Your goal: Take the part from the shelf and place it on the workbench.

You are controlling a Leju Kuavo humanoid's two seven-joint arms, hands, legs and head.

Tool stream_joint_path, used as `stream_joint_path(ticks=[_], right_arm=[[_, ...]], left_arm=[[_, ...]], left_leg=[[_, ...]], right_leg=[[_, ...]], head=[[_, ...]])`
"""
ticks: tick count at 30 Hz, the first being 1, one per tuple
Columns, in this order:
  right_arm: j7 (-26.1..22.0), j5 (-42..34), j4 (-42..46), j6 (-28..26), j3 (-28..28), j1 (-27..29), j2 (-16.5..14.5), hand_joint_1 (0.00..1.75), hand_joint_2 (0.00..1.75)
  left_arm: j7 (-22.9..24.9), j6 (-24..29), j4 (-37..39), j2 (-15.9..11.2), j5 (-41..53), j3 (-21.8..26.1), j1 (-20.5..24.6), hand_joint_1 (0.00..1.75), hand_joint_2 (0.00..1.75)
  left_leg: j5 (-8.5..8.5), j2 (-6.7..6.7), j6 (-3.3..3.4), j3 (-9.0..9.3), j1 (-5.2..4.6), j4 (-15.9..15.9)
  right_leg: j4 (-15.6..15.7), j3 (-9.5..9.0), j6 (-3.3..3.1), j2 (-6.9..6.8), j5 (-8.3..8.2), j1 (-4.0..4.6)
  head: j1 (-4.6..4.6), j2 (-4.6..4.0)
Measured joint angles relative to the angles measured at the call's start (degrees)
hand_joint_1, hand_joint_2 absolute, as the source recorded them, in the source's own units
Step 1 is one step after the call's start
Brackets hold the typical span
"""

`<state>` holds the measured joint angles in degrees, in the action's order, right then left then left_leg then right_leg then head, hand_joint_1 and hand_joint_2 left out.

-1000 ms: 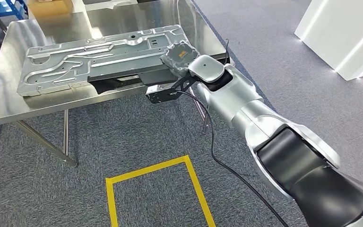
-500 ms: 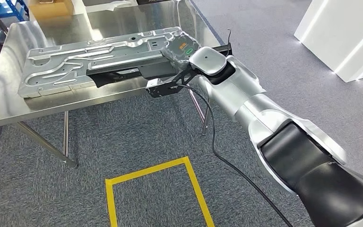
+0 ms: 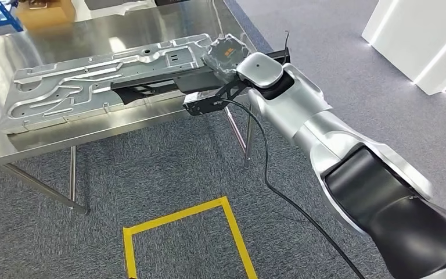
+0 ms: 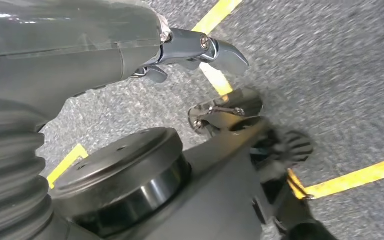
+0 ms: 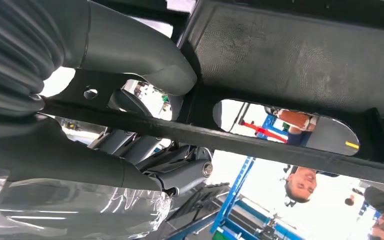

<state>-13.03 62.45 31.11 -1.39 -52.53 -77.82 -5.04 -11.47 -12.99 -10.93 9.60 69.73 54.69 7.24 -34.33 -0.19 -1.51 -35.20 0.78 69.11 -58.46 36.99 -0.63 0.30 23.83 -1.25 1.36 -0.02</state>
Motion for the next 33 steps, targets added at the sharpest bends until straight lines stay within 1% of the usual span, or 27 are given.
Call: stream_joint_path(ticks=[1,2,3,4,5,6,7,8,10,12,14,16,17,18,19,20,22,23,24,26,27,28,29,30,31,32,33], right_arm=[[0.0,0.0,0.0,0.0,-0.1,0.3,0.0,1.75,1.75],[0.1,-0.1,0.0,0.0,-0.2,0.6,0.0,1.75,1.75],[0.1,-0.2,0.0,0.0,-0.3,0.8,0.0,1.75,1.75],[0.1,-0.2,0.0,0.0,-0.4,0.9,0.0,1.75,1.75],[0.2,-0.3,0.0,0.0,-0.5,1.0,0.0,1.75,1.75],[0.2,-0.4,0.0,-0.1,-0.6,0.9,0.0,1.75,1.75],[0.2,-0.5,0.0,-0.1,-0.7,0.9,-0.1,1.75,1.75],[0.3,-0.6,0.1,-0.2,-0.8,0.9,-0.2,1.75,1.75],[0.3,-0.7,0.2,-0.3,-0.9,0.8,-0.3,1.75,1.75],[0.3,-0.8,0.4,-0.3,-1.0,0.8,-0.2,1.75,1.75],[0.3,-0.8,0.4,-0.4,-1.0,1.0,-0.1,1.75,1.75],[0.3,-0.8,0.4,-0.4,-1.1,1.6,0.1,1.75,1.75],[0.3,-0.9,0.4,-0.4,-1.2,2.0,0.2,1.75,1.75],[0.3,-0.9,0.4,-0.4,-1.4,2.3,0.3,1.75,1.75],[0.3,-0.9,0.3,-0.5,-1.5,2.4,0.5,1.75,1.75],[0.3,-1.0,0.3,-0.5,-1.5,2.5,0.7,1.75,1.75],[0.3,-1.0,0.2,-0.5,-1.7,2.7,1.1,1.75,1.75],[0.3,-1.1,0.2,-0.6,-1.8,2.8,1.2,1.75,1.75],[0.3,-1.1,0.2,-0.7,-1.9,2.8,1.2,1.75,1.75],[0.3,-1.2,0.5,-0.9,-1.9,2.5,1.2,1.75,1.75],[0.3,-1.2,0.6,-1.0,-1.9,2.3,1.2,1.75,1.75],[0.4,-1.3,0.6,-1.1,-1.9,2.3,1.2,1.75,1.75],[0.4,-1.3,0.6,-1.2,-2.0,2.5,1.2,1.75,1.75],[0.5,-1.3,0.5,-1.3,-2.0,2.9,1.2,1.75,1.75],[0.5,-1.3,0.4,-1.3,-2.0,3.4,1.2,1.75,1.75],[0.4,-1.3,0.4,-1.3,-2.1,3.9,1.1,1.75,1.75],[0.4,-1.3,0.4,-1.3,-2.1,4.3,1.1,1.75,1.75]], left_arm=[[0.0,0.0,0.0,0.0,-0.1,0.0,-0.1,0.00,1.75],[0.0,-0.1,0.0,0.0,-0.2,0.0,-0.2,0.00,1.75],[0.0,-0.1,0.0,0.0,-0.3,0.0,-0.3,0.00,1.75],[0.0,-0.2,0.0,0.0,-0.4,0.0,-0.3,0.00,1.75],[0.0,-0.3,0.0,0.0,-0.5,0.1,-0.4,0.00,1.75],[0.0,-0.3,0.0,0.0,-0.5,0.1,-0.5,0.00,1.75],[0.0,-0.4,0.0,-0.1,-0.5,0.1,-0.5,0.00,1.75],[0.0,-0.4,0.0,-0.1,-0.6,0.1,-0.5,0.00,1.75],[0.0,-0.4,0.0,-0.1,-0.6,0.1,-0.4,0.00,1.75],[0.0,-0.4,0.0,-0.2,-0.6,0.2,-0.5,0.00,1.75],[0.0,-0.5,0.0,-0.2,-0.6,0.2,-0.5,0.00,1.75],[0.0,-0.6,0.0,-0.2,-0.6,0.2,-0.4,0.00,1.75],[0.1,-0.6,0.0,-0.2,-0.6,0.2,-0.5,0.00,1.75],[0.1,-0.7,0.0,-0.2,-0.7,0.2,-0.6,0.00,1.75],[0.1,-0.7,0.0,-0.2,-0.7,0.2,-0.7,0.00,1.75],[0.1,-0.7,0.0,-0.1,-0.7,0.2,-0.8,0.00,1.75],[0.2,-0.8,0.1,0.0,-0.7,0.2,-1.0,0.00,1.75],[0.2,-0.9,0.1,0.1,-0.8,0.2,-0.9,0.00,1.75],[0.2,-0.9,0.2,0.1,-0.8,0.2,-0.8,0.00,1.75],[0.2,-0.9,0.1,0.0,-0.9,0.3,-0.4,0.00,1.75],[0.1,-0.9,0.1,0.0,-1.0,0.3,-0.3,0.00,1.75],[0.1,-0.9,0.1,-0.1,-1.0,0.3,-0.2,0.00,1.75],[0.1,-0.9,0.1,-0.1,-1.0,0.3,-0.2,0.00,1.75],[0.1,-0.9,0.1,-0.1,-1.0,0.3,-0.2,0.00,1.75],[0.1,-0.9,0.1,-0.1,-1.0,0.3,-0.3,0.00,1.75],[0.1,-0.9,0.1,-0.1,-1.0,0.3,-0.5,0.00,1.75],[0.1,-0.9,0.1,-0.1,-1.0,0.3,-0.7,0.00,1.75]], left_leg=[[-0.51,0.00,-0.04,-2.72,0.01,3.7],[0.09,0.00,-0.02,-4.77,0.00,5.7],[1.97,0.00,0.07,-5.84,-0.01,5.5],[4.97,0.00,0.26,-5.86,-0.02,3.0],[8.55,0.02,0.57,-5.17,-0.08,-1.0],[11.23,0.05,0.91,-4.30,-0.27,-4.5],[12.85,0.11,1.31,-3.34,-0.52,-7.4],[13.12,0.16,1.68,-2.65,-0.77,-9.4],[11.82,0.21,2.34,-1.59,-0.99,-10.9],[10.98,0.10,2.97,-0.24,-0.75,-11.9],[10.02,-0.01,3.51,1.49,-0.57,-12.5],[8.61,-0.17,3.84,3.25,-0.56,-12.7],[7.77,-0.35,3.90,4.31,-0.57,-12.7],[6.84,-0.57,3.89,5.49,-0.57,-12.7],[5.87,-0.79,3.82,6.75,-0.59,-12.7],[4.85,-0.95,3.72,8.03,-0.61,-12.7],[2.78,-1.21,3.37,10.24,-0.74,-12.8],[1.79,-1.29,3.13,11.10,-0.80,-13.0],[1.24,-1.34,2.86,11.92,-0.85,-13.2],[1.80,-1.30,2.28,12.61,-0.88,-12.4],[3.01,-1.14,1.99,12.02,-0.87,-10.2],[4.05,-0.99,1.78,10.42,-0.84,-7.0],[4.24,-0.84,1.63,8.17,-0.75,-3.3],[3.30,-0.71,1.48,5.60,-0.67,0.2],[1.01,-0.68,1.34,3.15,-0.57,2.5],[-1.97,-0.65,1.06,1.06,-0.45,3.4],[-4.51,-0.59,0.74,-0.64,-0.29,2.9]], right_leg=[[0.0,-0.68,-0.06,0.02,0.57,0.13],[0.0,-1.48,-0.08,0.03,1.20,0.26],[0.0,-2.40,-0.07,0.03,1.88,0.36],[0.0,-3.45,-0.02,0.03,2.61,0.43],[0.1,-4.44,0.08,0.01,3.38,0.46],[0.2,-5.28,0.25,0.01,4.04,0.52],[0.4,-5.85,0.52,0.11,4.50,0.52],[0.7,-6.13,0.85,0.18,4.78,0.50],[0.7,-6.33,1.61,0.35,4.60,0.53],[-1.9,-5.08,2.22,0.20,3.83,0.48],[-8.0,-0.91,2.72,0.05,3.75,0.38],[-14.0,4.31,2.95,-0.01,6.07,0.39],[-15.2,6.29,2.94,-0.03,7.52,0.39],[-14.8,7.55,2.88,-0.03,8.41,0.43],[-12.8,8.06,2.73,-0.04,8.10,0.52],[-9.5,8.04,2.40,-0.05,5.99,0.72],[-2.1,7.41,1.42,0.04,-2.69,1.34],[0.1,7.07,0.96,0.15,-6.13,1.67],[1.3,6.72,0.54,0.27,-7.94,1.83],[1.5,5.30,-0.23,0.28,-6.60,1.75],[1.9,4.21,-0.62,0.26,-5.84,1.57],[2.4,2.93,-0.91,0.22,-5.10,1.43],[2.9,1.54,-1.06,0.26,-4.36,1.27],[3.4,0.07,-1.11,0.29,-3.51,1.20],[3.9,-1.41,-1.07,0.29,-2.60,1.09],[4.3,-2.94,-0.95,0.31,-1.65,0.96],[4.6,-4.42,-0.79,0.34,-0.66,0.82]], head=[[0.00,0.00],[0.00,0.00],[0.00,0.00],[0.00,0.00],[-0.01,0.00],[-0.01,0.00],[0.00,0.00],[-0.01,0.00],[0.00,0.00],[-0.03,0.00],[-0.06,0.00],[-0.08,0.00],[-0.08,0.00],[-0.09,0.00],[-0.09,0.00],[-0.09,0.00],[-0.09,0.00],[-0.08,0.00],[-0.07,0.00],[-0.07,0.00],[-0.06,0.00],[-0.05,0.00],[-0.03,0.00],[-0.02,0.00],[-0.02,0.00],[-0.02,0.00],[-0.02,0.00]])
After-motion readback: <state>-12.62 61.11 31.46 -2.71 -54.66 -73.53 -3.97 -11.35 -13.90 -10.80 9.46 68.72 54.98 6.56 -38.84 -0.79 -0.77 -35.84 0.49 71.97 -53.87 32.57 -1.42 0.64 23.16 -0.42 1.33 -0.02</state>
